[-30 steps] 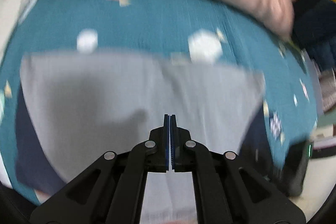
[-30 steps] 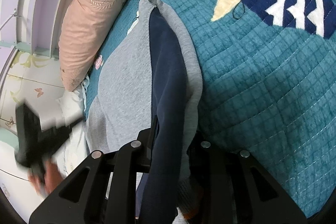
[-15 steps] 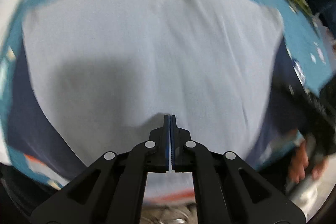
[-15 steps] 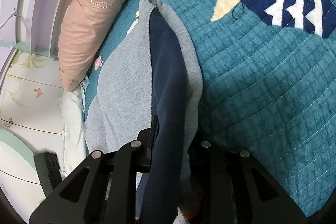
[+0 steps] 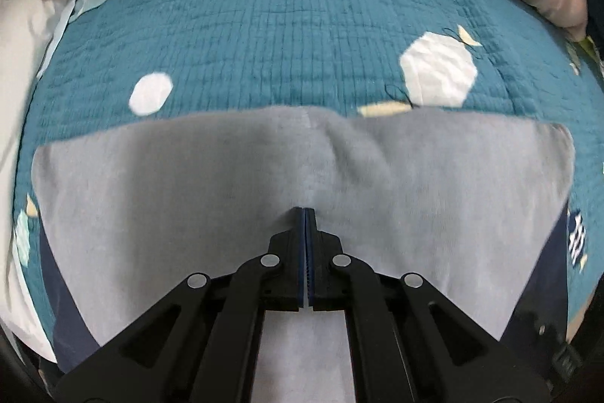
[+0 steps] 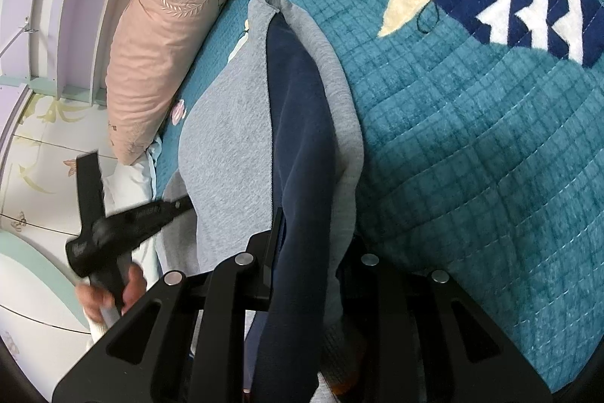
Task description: Fold large clothes
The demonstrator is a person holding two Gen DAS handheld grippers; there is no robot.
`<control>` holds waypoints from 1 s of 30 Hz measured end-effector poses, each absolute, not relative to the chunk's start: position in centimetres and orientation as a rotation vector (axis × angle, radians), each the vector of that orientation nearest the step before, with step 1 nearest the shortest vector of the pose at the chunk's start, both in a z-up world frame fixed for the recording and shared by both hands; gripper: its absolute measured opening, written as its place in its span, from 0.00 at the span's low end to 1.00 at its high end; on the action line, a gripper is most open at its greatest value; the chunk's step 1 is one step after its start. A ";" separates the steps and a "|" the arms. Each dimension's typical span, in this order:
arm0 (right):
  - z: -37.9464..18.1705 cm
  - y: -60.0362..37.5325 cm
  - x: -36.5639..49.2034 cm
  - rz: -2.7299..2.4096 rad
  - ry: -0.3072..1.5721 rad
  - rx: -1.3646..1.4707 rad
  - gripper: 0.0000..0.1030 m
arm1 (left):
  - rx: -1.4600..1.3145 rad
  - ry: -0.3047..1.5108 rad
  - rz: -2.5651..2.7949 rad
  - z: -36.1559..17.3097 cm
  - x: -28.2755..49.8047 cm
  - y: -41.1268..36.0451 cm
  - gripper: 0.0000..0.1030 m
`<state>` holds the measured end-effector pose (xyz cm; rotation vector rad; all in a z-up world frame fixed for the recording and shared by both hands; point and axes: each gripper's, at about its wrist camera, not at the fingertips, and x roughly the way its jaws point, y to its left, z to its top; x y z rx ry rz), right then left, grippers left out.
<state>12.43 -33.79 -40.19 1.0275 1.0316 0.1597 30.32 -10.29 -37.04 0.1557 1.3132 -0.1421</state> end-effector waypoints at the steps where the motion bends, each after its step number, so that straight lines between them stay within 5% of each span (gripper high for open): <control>1: -40.2 -33.8 12.4 0.161 1.031 1.029 0.20 | 0.162 1.317 -0.140 -37.2 30.7 -10.4 0.02; 7: -40.3 -33.8 12.4 0.163 1.031 1.030 0.21 | 0.197 1.160 -0.123 -35.7 30.9 -11.8 0.02; 19: -40.2 -33.8 12.5 0.168 1.032 1.032 0.22 | 0.270 1.168 -0.105 -39.4 34.1 -12.6 0.00; 30: -40.2 -33.7 12.2 0.156 1.031 1.042 0.22 | 0.145 1.218 -0.278 -34.6 22.8 -8.4 0.01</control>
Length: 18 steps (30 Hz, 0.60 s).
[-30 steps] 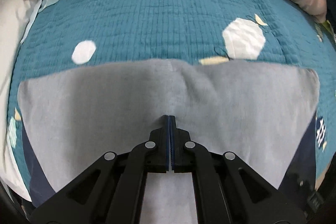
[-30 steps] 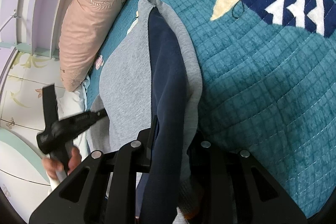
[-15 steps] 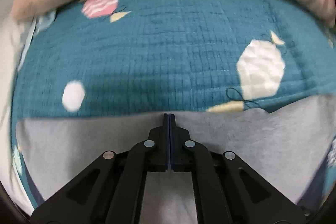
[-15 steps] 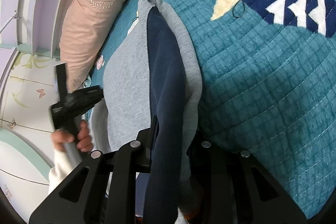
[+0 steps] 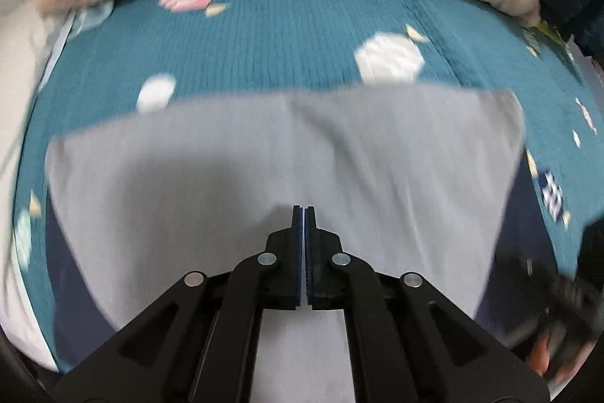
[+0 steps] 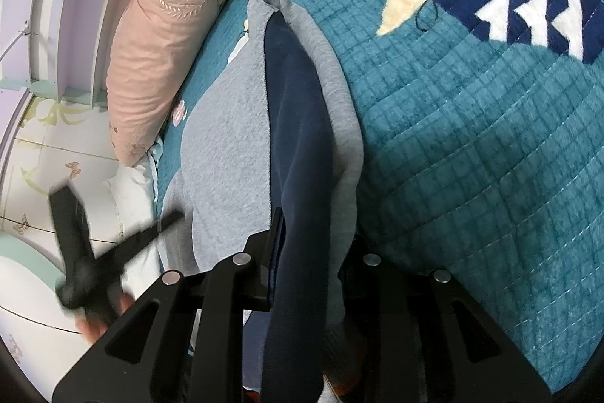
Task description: Fold large clothes
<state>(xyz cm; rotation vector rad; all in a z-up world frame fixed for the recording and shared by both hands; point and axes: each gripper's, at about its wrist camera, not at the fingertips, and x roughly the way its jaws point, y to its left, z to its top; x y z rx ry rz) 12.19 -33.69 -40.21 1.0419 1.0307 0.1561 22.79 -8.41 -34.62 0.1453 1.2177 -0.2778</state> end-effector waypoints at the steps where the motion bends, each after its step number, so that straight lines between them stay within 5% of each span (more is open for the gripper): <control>1: -40.2 -33.7 12.2 0.154 1.030 1.041 0.22 | 0.133 1.236 -0.296 -34.7 21.0 -8.1 0.01; 6: -40.0 -33.4 12.1 0.147 1.029 1.032 0.22 | 0.090 1.302 -0.271 -37.4 15.4 -6.9 0.01; 15: -40.0 -33.3 12.4 0.147 1.032 1.032 0.30 | 0.165 1.120 -0.190 -38.8 11.4 -8.3 0.01; 18: -39.5 -33.1 12.5 0.161 1.042 0.995 0.23 | 0.151 1.092 -0.195 -38.9 11.0 -8.2 0.01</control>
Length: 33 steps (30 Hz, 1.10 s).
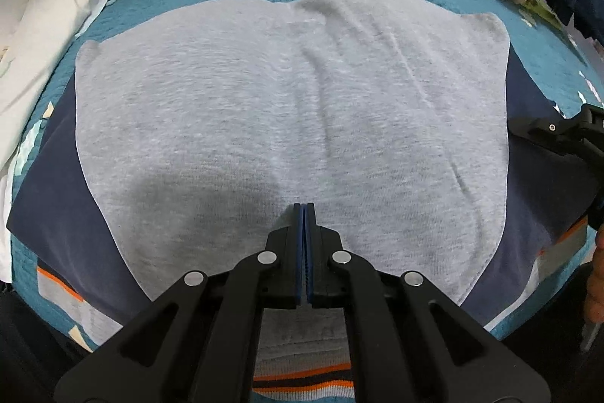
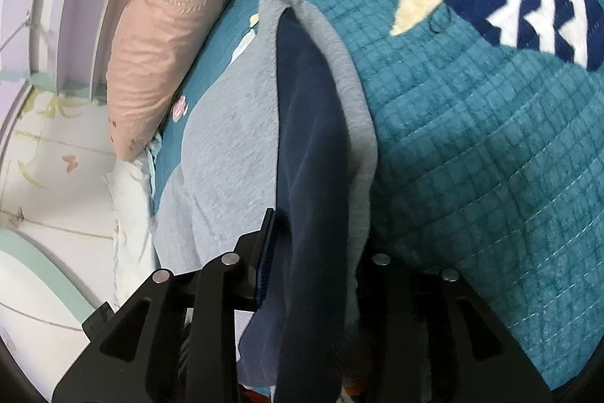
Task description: Fold large clothes
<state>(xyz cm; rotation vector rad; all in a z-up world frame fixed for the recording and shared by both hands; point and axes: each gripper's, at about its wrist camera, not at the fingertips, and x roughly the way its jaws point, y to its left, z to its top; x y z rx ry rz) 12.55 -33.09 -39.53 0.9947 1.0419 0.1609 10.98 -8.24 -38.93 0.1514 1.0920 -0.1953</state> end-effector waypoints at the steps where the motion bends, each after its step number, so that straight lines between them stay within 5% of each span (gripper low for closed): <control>1: -39.3 -33.1 12.5 0.161 1.043 0.988 0.19 | 0.131 1.087 -0.201 -39.0 10.9 -8.0 0.01; 15: -27.6 -26.9 11.4 0.398 0.871 0.834 0.16 | 0.067 1.087 -0.252 -38.3 11.6 -6.8 0.01; 33: -22.1 -10.3 16.6 0.337 1.069 0.496 0.17 | 0.067 1.115 -0.308 -34.2 10.0 2.6 0.03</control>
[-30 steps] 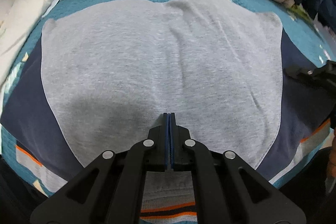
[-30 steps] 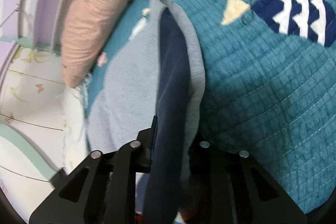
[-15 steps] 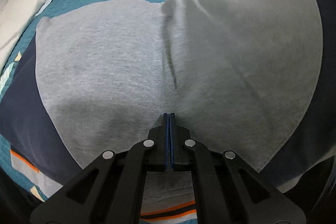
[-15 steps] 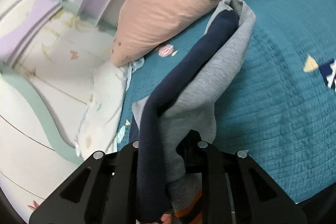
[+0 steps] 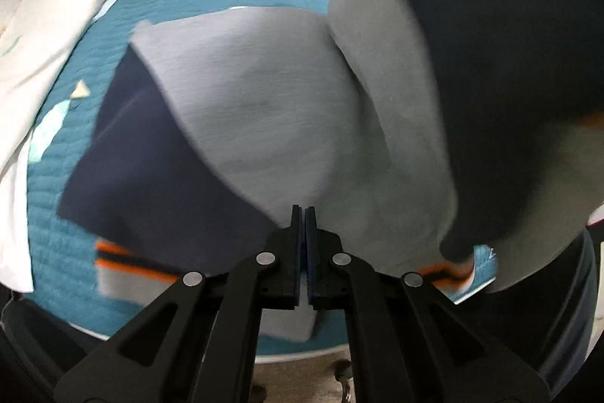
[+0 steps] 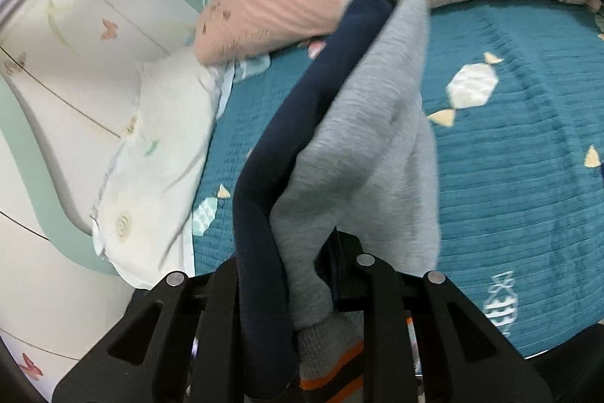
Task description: Fold large clothes
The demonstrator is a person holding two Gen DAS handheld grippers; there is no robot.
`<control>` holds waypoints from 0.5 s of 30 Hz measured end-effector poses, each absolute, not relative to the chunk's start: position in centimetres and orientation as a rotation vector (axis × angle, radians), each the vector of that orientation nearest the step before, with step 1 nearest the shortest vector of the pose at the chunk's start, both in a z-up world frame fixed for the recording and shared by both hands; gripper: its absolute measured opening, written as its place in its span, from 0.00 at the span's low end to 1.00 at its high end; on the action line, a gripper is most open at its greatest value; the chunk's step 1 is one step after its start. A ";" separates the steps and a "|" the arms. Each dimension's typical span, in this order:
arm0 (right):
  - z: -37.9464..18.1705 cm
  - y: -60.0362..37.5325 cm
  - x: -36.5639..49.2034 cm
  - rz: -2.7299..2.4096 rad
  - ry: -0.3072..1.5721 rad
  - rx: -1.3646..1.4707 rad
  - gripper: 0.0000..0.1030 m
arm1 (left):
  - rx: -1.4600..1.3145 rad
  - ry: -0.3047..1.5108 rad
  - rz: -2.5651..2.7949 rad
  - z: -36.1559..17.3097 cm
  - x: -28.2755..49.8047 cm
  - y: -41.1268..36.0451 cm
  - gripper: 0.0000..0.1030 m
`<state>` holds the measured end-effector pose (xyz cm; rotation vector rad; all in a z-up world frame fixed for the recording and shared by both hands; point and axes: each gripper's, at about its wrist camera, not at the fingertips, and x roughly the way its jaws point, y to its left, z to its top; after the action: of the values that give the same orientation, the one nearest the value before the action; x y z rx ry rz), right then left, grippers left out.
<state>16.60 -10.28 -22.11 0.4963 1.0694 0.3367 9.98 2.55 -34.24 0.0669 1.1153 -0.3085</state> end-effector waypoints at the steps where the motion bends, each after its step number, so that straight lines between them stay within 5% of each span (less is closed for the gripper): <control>1: -22.4 -8.8 17.0 0.336 1.092 0.475 0.17 | 0.063 1.115 -0.304 -34.0 9.8 3.2 0.03; 3: -23.2 -5.5 18.1 0.335 1.139 0.417 0.17 | 0.078 1.113 -0.272 -33.6 9.5 4.7 0.13; 8: -27.5 0.6 20.3 0.306 1.263 0.385 0.19 | 0.003 1.124 -0.208 -32.9 8.9 10.0 0.13; 11: -30.3 3.6 20.9 0.283 1.329 0.368 0.40 | -0.040 1.125 -0.149 -32.7 8.2 13.6 0.13; 15: -32.0 5.9 20.6 0.441 1.386 0.512 0.45 | -0.095 1.141 -0.091 -32.9 8.0 16.7 0.13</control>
<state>20.59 5.87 -32.01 0.5121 1.3859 0.4410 7.97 16.72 -32.89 -0.0954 1.1406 -0.0913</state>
